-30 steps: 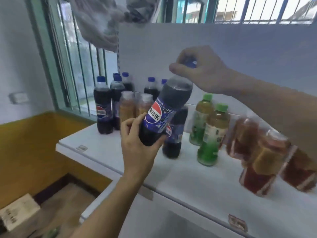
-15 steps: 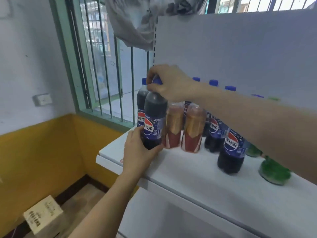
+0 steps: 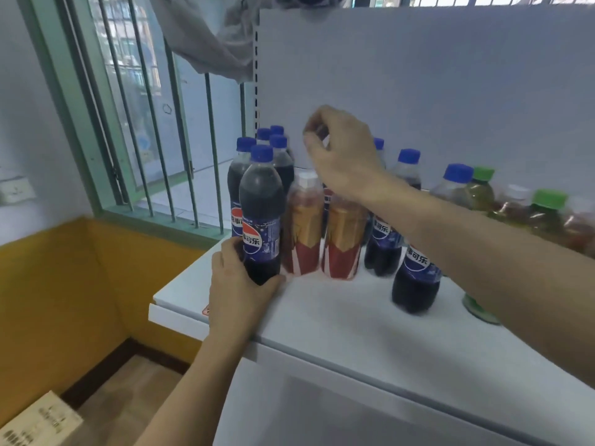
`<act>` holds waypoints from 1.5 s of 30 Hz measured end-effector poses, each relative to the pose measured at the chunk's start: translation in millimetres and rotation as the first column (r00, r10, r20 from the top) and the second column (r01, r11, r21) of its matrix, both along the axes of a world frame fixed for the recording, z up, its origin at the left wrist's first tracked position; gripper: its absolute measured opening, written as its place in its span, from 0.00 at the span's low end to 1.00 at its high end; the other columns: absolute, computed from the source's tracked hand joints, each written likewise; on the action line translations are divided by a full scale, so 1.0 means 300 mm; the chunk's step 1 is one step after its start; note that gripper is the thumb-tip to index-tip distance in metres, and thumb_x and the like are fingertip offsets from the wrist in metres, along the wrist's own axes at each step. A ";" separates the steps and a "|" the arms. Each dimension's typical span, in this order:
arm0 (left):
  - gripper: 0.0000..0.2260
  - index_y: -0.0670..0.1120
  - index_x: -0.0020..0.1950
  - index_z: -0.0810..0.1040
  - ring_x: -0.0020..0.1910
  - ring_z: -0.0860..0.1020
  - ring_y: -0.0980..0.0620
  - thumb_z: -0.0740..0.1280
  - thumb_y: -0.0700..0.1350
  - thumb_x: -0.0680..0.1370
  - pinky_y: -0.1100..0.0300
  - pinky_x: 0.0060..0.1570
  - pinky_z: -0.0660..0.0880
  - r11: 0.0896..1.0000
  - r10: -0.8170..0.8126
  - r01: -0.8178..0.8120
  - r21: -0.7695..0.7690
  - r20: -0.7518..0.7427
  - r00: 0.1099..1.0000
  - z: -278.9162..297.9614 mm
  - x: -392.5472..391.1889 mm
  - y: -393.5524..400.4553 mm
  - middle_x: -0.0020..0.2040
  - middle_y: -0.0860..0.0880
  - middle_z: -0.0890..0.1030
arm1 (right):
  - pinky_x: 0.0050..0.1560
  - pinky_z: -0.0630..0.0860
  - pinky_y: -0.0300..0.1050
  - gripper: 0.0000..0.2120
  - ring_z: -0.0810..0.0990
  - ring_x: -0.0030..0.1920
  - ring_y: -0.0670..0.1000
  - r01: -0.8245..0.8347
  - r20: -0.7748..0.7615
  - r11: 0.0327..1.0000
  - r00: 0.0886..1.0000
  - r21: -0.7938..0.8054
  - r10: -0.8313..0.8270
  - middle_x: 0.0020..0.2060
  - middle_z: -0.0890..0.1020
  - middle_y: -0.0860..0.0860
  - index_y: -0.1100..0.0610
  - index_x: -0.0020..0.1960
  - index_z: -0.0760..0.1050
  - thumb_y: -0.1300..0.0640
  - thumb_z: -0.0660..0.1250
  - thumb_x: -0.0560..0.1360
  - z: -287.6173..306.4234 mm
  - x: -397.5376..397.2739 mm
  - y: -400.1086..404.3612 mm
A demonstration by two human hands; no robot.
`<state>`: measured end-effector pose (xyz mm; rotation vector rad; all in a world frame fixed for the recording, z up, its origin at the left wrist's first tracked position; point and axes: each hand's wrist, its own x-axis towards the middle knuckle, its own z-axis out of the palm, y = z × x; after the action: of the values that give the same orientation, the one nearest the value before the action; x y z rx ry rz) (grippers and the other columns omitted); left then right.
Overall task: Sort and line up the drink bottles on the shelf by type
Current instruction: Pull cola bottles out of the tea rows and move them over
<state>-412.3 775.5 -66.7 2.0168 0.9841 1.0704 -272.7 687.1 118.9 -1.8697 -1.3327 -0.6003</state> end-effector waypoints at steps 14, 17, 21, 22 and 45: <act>0.38 0.54 0.80 0.57 0.73 0.69 0.52 0.73 0.58 0.75 0.52 0.72 0.70 0.915 -0.369 0.386 0.119 -0.142 0.919 0.042 0.082 -0.265 0.76 0.54 0.67 | 0.53 0.78 0.43 0.26 0.77 0.52 0.50 0.165 -0.048 0.942 0.981 -0.292 -0.187 0.57 0.75 0.49 0.46 0.65 0.68 0.48 0.76 0.72 -0.173 0.006 -0.223; 0.45 0.56 0.81 0.50 0.76 0.64 0.51 0.76 0.56 0.73 0.51 0.72 0.67 0.903 -0.413 0.424 0.064 -0.140 0.900 0.049 0.087 -0.282 0.79 0.53 0.61 | 0.51 0.75 0.36 0.24 0.76 0.52 0.46 0.105 -0.199 0.989 0.972 -0.107 -0.125 0.56 0.75 0.44 0.44 0.61 0.68 0.50 0.77 0.71 -0.202 -0.048 -0.361; 0.40 0.58 0.74 0.64 0.65 0.73 0.56 0.81 0.46 0.68 0.57 0.61 0.77 0.850 -0.526 0.526 -0.013 -0.039 0.849 0.067 0.074 -0.294 0.65 0.59 0.71 | 0.46 0.80 0.33 0.24 0.76 0.57 0.45 0.061 -0.370 0.993 0.929 0.106 -0.017 0.59 0.75 0.43 0.44 0.63 0.70 0.53 0.77 0.72 -0.285 -0.109 -0.555; 0.40 0.58 0.73 0.66 0.62 0.74 0.58 0.82 0.45 0.67 0.58 0.60 0.78 0.838 -0.542 0.544 0.031 -0.060 0.838 0.073 0.068 -0.311 0.63 0.60 0.72 | 0.46 0.82 0.36 0.24 0.77 0.59 0.46 0.074 -0.409 0.984 0.913 0.161 -0.002 0.60 0.75 0.43 0.44 0.63 0.70 0.54 0.77 0.72 -0.313 -0.121 -0.604; 0.31 0.58 0.68 0.65 0.59 0.77 0.61 0.78 0.49 0.71 0.64 0.57 0.77 0.501 -0.865 0.864 -0.046 0.013 0.502 0.005 0.536 -1.526 0.61 0.59 0.76 | 0.46 0.84 0.47 0.27 0.84 0.51 0.48 0.389 -0.525 0.810 0.843 0.439 -0.121 0.56 0.80 0.46 0.54 0.68 0.72 0.64 0.77 0.72 -0.356 0.216 -1.676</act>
<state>-251.5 317.6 -65.3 2.0507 -0.1136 0.4342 -207.8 184.3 12.1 -1.5915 -0.5054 -0.5312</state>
